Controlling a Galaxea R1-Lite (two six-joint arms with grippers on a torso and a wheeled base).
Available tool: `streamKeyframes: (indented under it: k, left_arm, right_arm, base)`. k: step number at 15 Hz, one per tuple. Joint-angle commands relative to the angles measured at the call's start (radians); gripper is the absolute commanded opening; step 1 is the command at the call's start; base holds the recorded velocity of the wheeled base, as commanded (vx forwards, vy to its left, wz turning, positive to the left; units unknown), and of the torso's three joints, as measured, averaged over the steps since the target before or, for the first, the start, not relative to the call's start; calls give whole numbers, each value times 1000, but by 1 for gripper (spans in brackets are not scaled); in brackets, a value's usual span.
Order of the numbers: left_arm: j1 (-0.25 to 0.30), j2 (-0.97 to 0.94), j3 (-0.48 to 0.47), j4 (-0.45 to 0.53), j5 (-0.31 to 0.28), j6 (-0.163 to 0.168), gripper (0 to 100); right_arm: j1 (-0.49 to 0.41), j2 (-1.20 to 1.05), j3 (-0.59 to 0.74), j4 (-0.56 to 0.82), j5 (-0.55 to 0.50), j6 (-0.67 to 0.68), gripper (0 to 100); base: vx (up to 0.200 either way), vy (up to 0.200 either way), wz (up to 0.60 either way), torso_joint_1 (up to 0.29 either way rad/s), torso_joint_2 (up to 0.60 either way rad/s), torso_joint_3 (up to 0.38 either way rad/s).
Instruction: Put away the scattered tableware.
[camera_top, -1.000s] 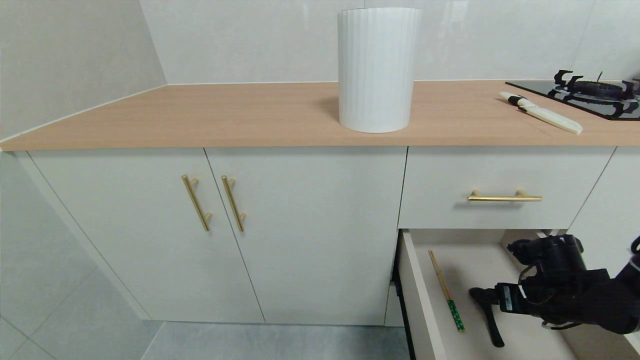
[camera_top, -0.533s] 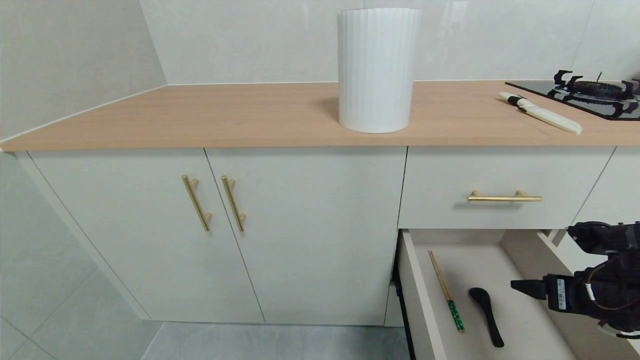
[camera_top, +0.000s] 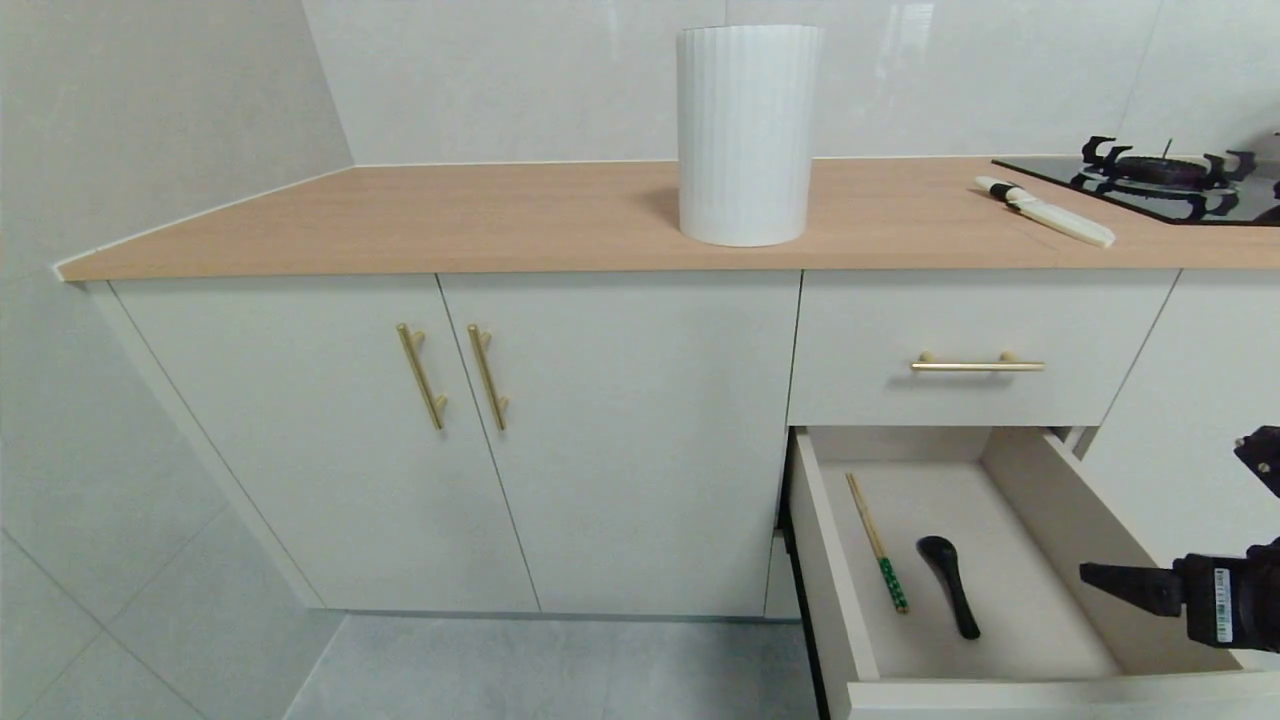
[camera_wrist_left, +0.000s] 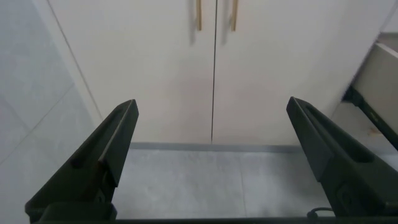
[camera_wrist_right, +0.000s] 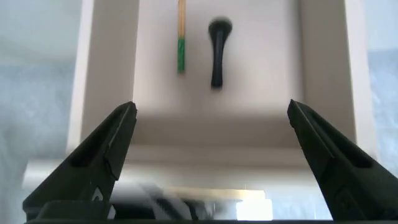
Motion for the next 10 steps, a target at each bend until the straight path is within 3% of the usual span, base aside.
streamKeyframes:
  k: [1, 3, 7, 10]
  left_arm:
    - [0, 0, 0, 0, 0, 0, 100]
    - [0, 0, 0, 0, 0, 0, 100]
    - [0, 0, 0, 0, 0, 0, 100]
    - [0, 0, -1, 0, 0, 0, 100]
  right_arm:
    - [46, -101, -12, 96, 1, -3, 100]
    - [76, -139, -6, 187, 3, -10, 100]
    - [128, -152, 49, 382, 6, -25, 100]
    - [154, -74, 123, 336, 21, -36, 100]
  base:
    - [-200, 0, 0, 2, 2, 7]
    - [-200, 0, 0, 0, 0, 7]
    - [0, 0, 0, 0, 0, 0]
    - [0, 0, 0, 0, 0, 0]
